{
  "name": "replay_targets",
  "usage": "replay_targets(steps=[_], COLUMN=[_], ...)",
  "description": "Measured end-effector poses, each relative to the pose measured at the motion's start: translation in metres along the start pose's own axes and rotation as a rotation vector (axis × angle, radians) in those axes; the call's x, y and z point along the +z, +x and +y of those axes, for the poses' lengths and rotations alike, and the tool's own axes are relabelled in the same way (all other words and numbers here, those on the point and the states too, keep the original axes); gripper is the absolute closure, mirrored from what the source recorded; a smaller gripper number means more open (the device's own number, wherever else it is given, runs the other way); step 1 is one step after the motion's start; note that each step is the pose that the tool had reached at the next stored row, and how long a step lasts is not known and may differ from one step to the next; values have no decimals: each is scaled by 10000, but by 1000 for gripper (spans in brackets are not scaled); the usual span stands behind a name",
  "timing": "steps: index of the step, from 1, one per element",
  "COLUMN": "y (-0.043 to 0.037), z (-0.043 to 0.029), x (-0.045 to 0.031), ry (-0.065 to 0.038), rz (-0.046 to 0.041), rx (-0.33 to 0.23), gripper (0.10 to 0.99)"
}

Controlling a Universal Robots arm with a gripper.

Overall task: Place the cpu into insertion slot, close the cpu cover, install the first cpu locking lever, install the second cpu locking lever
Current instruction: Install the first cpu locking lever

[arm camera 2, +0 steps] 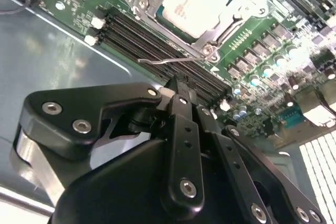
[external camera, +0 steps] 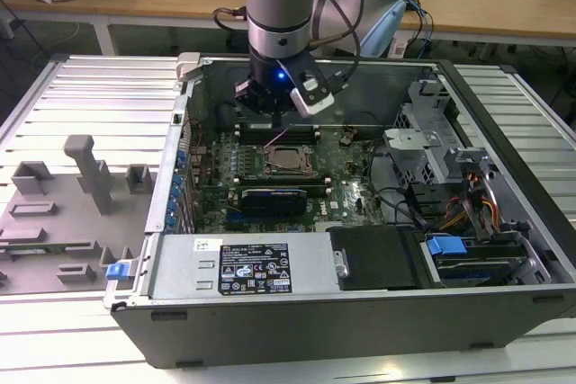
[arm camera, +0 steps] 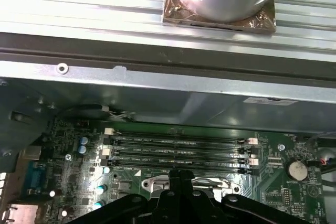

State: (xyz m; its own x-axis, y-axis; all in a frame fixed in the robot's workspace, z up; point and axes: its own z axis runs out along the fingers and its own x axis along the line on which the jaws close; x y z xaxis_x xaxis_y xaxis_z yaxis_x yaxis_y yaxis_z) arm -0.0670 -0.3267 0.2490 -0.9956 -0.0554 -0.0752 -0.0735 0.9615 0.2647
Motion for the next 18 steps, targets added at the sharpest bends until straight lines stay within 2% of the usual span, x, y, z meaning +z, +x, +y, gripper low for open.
replay_targets(steps=[2, 4, 5, 7, 11, 13, 15, 18], y=[29, 52, 57, 72, 93, 106, 111, 115], z=[0, 0, -1, -5, -11, -15, -19, -34], x=[4, 10, 14, 27, 45, 57, 73, 126], ry=[15, 35, 39, 53, 72, 85, 88, 92], rz=[-235, -530, -605, -867, -1202, -1406, -1503, -1546], rx=[-67, -148, -169, -243, -336, -393, -420, -434], gripper=[980, 980, 980, 980, 980, 980, 980, 980])
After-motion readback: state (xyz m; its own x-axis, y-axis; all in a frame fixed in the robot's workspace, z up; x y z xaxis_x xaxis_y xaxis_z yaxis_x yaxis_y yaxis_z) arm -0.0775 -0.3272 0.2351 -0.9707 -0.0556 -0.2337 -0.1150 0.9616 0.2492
